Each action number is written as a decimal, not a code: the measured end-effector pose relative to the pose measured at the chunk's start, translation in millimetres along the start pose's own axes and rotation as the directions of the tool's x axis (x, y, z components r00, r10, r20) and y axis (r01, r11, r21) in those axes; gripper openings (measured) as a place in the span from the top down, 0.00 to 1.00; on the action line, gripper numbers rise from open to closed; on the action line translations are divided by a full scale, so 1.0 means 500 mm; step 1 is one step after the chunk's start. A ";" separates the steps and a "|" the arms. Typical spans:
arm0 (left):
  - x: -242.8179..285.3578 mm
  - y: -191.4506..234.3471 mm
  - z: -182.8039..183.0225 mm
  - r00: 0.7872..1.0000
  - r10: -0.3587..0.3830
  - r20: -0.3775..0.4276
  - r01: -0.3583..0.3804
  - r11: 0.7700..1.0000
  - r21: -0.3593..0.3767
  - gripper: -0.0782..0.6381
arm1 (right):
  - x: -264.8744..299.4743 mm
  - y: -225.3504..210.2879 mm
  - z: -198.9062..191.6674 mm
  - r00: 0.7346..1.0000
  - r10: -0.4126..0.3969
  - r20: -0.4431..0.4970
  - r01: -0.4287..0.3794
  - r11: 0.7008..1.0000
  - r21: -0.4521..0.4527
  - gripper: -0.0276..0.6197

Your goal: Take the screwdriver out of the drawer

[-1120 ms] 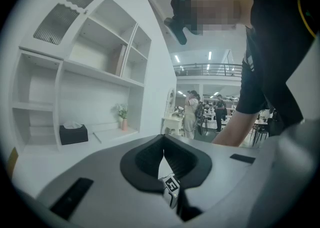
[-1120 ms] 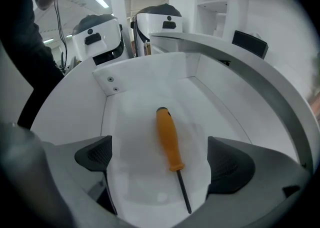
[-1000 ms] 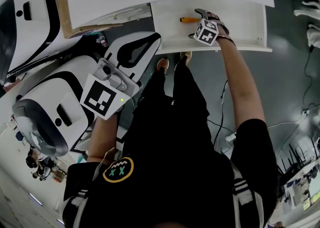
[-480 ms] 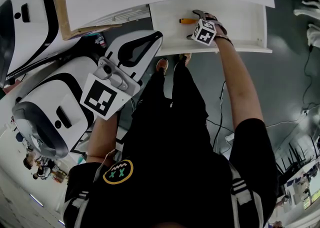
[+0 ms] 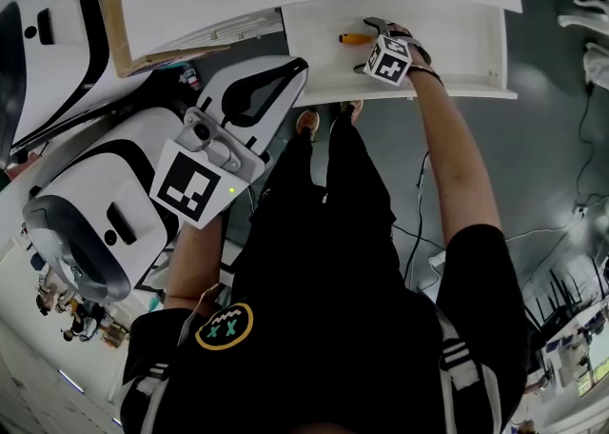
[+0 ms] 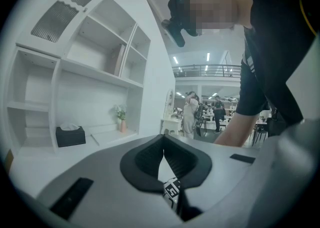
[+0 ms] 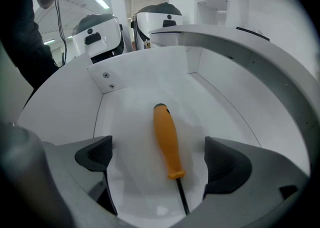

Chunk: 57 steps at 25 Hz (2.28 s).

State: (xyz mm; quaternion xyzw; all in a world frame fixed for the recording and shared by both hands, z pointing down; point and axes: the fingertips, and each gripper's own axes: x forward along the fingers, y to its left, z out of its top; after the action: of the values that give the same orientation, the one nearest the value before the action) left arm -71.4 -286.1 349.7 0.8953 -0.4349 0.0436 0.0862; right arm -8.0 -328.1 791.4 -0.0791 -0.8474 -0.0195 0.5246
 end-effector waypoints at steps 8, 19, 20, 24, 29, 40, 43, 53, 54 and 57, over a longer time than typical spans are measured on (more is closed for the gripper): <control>-0.001 0.002 0.001 1.000 0.001 0.001 -0.001 1.000 -0.002 0.87 | -0.005 0.002 0.000 1.000 0.009 -0.003 -0.009 1.000 -0.012 0.13; -0.004 -0.001 0.002 1.000 0.000 0.007 0.000 1.000 0.004 0.87 | -0.015 0.004 0.000 1.000 0.021 -0.006 -0.021 0.999 -0.026 0.35; -0.005 -0.001 0.003 1.000 -0.001 0.007 0.001 1.000 0.004 0.87 | -0.016 0.004 0.000 1.000 0.021 -0.007 -0.022 0.999 -0.028 0.38; -0.010 0.000 0.004 1.000 0.001 0.005 -0.001 1.000 0.007 0.87 | -0.015 0.007 0.001 0.999 0.025 -0.020 -0.026 0.999 -0.042 0.45; -0.015 -0.003 0.010 1.000 0.004 0.011 -0.005 1.000 0.013 0.87 | -0.019 0.018 0.002 0.999 0.036 -0.026 -0.037 0.997 -0.061 0.60; -0.016 -0.010 0.018 1.000 0.006 0.020 -0.006 1.000 0.020 0.87 | -0.021 0.028 0.006 0.999 0.024 -0.025 -0.025 0.998 -0.064 0.76; -0.015 -0.013 0.019 1.000 0.005 0.017 -0.006 1.000 0.021 0.87 | -0.025 0.022 0.005 1.000 0.010 -0.017 -0.011 0.998 -0.056 0.76; -0.015 -0.027 0.027 1.000 0.000 0.027 -0.001 0.999 0.033 0.87 | -0.058 0.005 0.018 0.999 -0.032 0.011 0.032 0.999 -0.041 0.76; -0.016 -0.029 0.029 1.000 -0.002 0.028 0.001 0.999 0.035 0.87 | -0.063 0.004 0.020 0.999 -0.038 0.017 0.039 0.999 -0.037 0.76; -0.018 -0.035 0.036 0.999 -0.007 0.034 0.005 0.999 0.041 0.87 | -0.086 0.001 0.032 0.997 -0.065 0.044 0.066 0.998 -0.019 0.76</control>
State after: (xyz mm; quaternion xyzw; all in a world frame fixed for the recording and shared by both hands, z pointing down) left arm -63.3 -272.1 328.8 0.8988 -0.4326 0.0372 0.0604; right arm -3.6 -330.7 746.0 -0.0572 -0.8605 -0.0438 0.5043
